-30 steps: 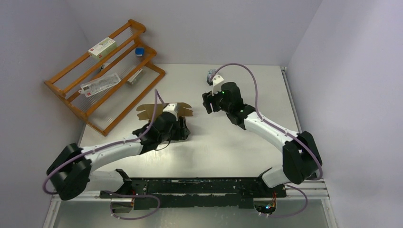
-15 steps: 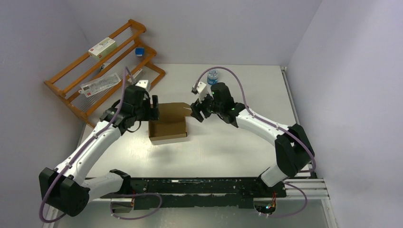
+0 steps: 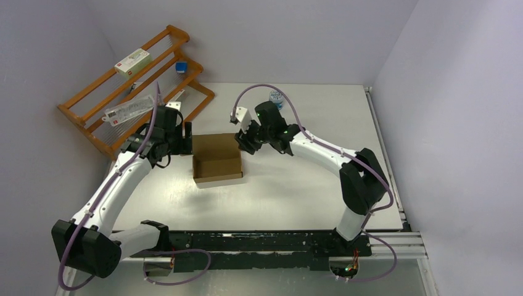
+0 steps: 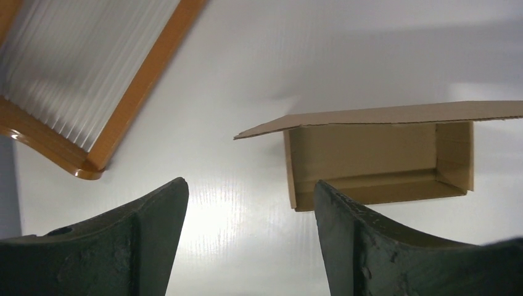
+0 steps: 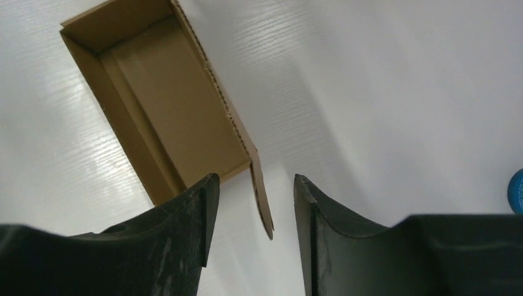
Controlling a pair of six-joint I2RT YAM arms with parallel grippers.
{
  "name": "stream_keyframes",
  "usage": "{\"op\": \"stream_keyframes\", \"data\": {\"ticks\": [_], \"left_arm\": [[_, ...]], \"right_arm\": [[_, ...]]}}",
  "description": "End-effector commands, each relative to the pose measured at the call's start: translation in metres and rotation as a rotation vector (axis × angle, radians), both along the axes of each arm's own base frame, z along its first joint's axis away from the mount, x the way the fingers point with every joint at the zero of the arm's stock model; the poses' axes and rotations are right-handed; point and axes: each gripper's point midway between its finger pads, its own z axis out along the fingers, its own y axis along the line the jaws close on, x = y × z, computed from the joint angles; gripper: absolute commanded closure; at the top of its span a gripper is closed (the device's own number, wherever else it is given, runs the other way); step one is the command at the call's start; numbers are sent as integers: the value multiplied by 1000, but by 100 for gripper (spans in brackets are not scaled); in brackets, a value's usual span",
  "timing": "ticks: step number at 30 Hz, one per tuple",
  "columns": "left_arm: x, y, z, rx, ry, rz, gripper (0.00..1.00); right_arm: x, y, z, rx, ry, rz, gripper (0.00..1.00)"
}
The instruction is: Fold the paper box
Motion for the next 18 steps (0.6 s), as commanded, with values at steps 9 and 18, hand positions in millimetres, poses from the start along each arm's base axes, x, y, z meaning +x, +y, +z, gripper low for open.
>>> {"op": "stream_keyframes", "data": {"ticks": [9,18], "left_arm": [[26,2,7,-22,-29,-34,21],[49,-23,13,-71,-75,-188,22]], "right_arm": [[14,-15,-20,-174,3,103,80],[35,-63,-12,-228,-6,176,95]]}}
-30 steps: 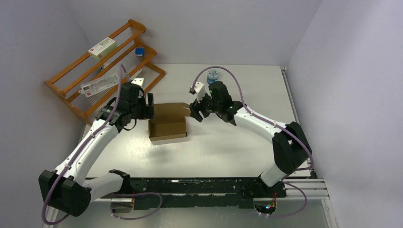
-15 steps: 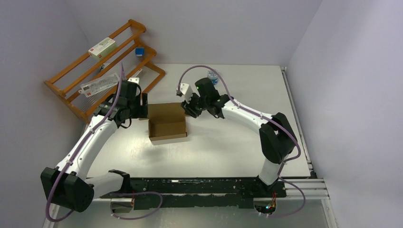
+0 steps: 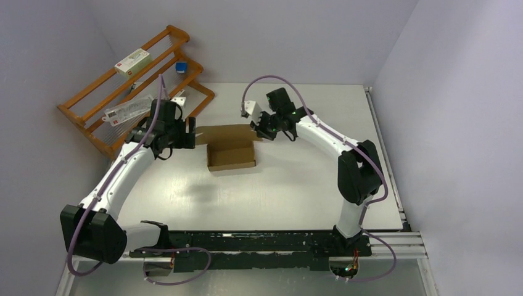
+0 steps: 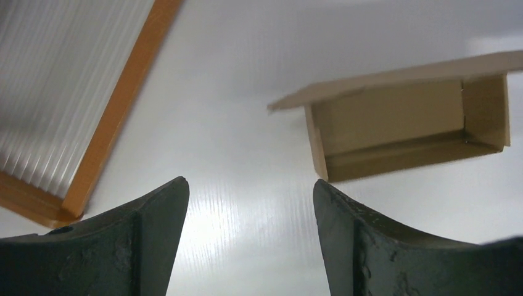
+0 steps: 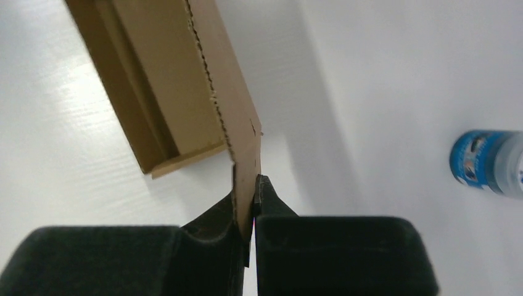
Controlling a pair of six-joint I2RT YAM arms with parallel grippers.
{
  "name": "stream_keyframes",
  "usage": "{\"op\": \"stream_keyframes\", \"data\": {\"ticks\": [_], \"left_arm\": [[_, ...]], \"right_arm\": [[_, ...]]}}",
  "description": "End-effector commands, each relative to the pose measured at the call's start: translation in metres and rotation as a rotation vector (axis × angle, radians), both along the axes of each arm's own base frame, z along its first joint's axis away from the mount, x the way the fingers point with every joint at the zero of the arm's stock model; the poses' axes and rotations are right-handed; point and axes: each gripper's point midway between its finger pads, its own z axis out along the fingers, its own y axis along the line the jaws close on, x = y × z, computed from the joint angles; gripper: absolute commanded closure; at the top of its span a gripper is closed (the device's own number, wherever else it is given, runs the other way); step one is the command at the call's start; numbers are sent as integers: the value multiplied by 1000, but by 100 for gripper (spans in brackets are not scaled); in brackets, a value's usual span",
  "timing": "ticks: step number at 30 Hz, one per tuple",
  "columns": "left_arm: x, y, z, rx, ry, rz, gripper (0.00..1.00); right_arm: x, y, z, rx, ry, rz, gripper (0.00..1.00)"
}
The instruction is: Fold the paper box
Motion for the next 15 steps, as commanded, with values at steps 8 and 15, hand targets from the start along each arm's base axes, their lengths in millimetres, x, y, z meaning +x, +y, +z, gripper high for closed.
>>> {"op": "stream_keyframes", "data": {"ticks": [8,15], "left_arm": [[49,-42,21,-60,-80,-276,24],[70,-48,1,10,-122,-398,25]], "right_arm": [[1,-45,-3,-40,19,160,97],[1,-57,-7,-45,37,193,94]]}}
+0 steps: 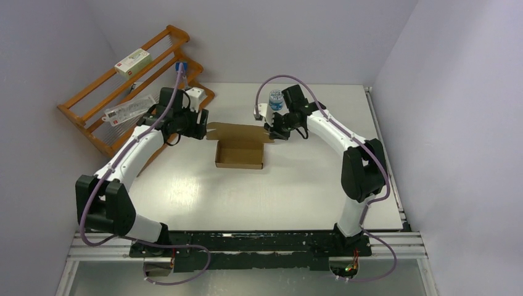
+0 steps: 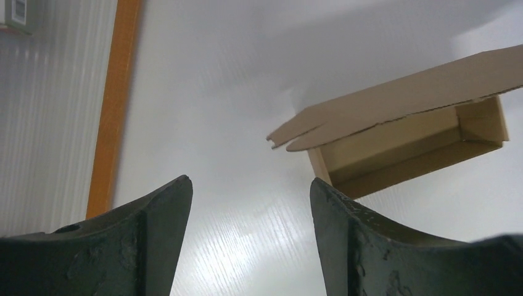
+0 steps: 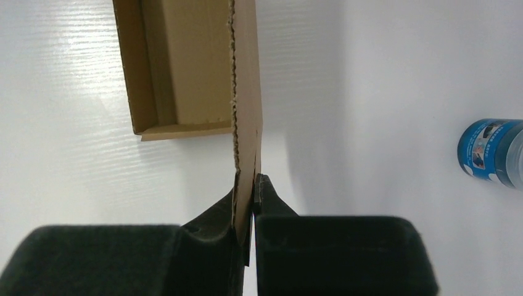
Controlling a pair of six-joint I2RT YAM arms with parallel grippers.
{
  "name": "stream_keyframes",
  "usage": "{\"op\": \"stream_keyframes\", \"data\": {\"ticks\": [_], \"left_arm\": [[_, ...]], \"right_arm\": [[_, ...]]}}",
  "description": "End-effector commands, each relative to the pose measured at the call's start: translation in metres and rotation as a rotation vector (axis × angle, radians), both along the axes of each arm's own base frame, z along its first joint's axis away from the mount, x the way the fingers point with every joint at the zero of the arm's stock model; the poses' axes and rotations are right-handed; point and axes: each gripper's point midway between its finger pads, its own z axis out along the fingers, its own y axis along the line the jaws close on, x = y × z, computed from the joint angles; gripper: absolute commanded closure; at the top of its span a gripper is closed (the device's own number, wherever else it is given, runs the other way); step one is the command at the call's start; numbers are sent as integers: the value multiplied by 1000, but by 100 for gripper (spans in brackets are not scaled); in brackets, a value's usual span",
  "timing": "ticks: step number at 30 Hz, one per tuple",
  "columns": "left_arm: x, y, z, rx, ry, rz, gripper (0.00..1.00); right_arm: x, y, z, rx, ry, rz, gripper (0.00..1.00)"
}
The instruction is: Fold the paper box
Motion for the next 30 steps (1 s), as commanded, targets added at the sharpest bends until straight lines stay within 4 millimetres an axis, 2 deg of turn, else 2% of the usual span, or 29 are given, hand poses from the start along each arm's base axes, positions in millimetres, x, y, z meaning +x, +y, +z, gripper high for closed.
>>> {"op": "stream_keyframes", "data": {"ticks": [1,6,12,16,19,23,27,30], "left_arm": [[21,-8,5,30,-94,-129,25],[28,-24,18,49,-232,-316,24],[14,-35,14,74,-286,-495,26],[9,-36,9,93,-293,-545,27],[9,-40,5,90,-278,-583,28],[10,-43,-5,92,-250,-607,32],[10,-48,-15,83,-226,-640,36],[14,-49,-16,86,-221,-646,39]], "right_arm": [[0,-4,3,7,8,57,94],[4,-3,10,28,-8,58,88],[5,-3,23,43,-30,28,65],[6,-2,34,64,-60,17,56],[4,2,39,90,-55,20,54],[2,7,36,78,-58,9,55],[-4,12,32,79,-34,25,58],[-4,13,29,65,-38,18,61]]}}
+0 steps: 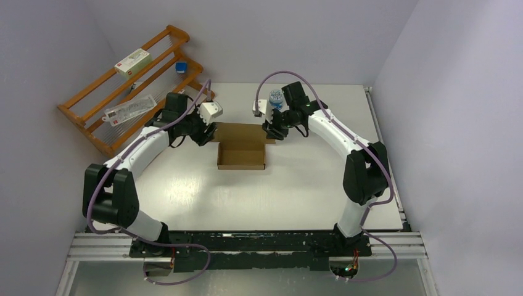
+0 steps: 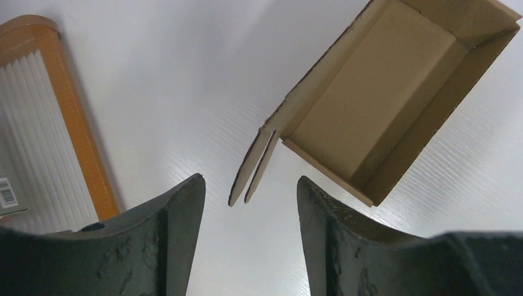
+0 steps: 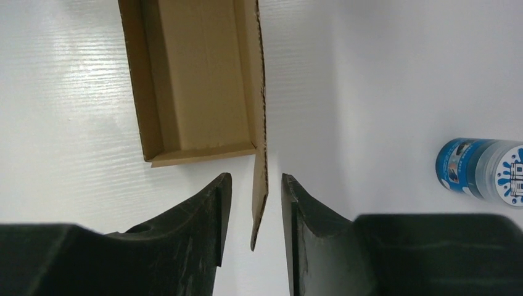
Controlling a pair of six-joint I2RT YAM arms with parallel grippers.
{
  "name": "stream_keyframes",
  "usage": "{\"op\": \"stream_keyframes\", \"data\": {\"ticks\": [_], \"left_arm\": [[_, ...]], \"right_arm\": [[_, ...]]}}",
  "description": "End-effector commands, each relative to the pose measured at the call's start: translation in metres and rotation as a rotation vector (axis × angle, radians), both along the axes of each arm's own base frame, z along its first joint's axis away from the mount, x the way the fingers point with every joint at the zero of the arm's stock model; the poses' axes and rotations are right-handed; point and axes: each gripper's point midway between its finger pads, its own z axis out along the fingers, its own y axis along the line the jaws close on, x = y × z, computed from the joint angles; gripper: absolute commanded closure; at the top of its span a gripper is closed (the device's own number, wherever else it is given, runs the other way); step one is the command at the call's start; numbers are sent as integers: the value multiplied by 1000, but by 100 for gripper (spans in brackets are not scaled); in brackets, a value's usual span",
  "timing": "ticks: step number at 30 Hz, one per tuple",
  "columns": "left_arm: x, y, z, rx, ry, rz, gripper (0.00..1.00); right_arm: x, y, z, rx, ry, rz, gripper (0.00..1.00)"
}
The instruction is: Fold the paper box
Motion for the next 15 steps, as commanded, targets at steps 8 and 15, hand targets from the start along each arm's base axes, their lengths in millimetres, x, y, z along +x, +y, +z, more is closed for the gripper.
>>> {"op": "stream_keyframes", "data": {"ticks": [8,15], "left_arm": [[8,-17,-1,-23,4,-115,48],[5,-20,-7,-36,31,-129,58]], "right_arm": [[0,3,-5,-23,12,-13,68],[0,4,-11,-35,22,-22,73]]}}
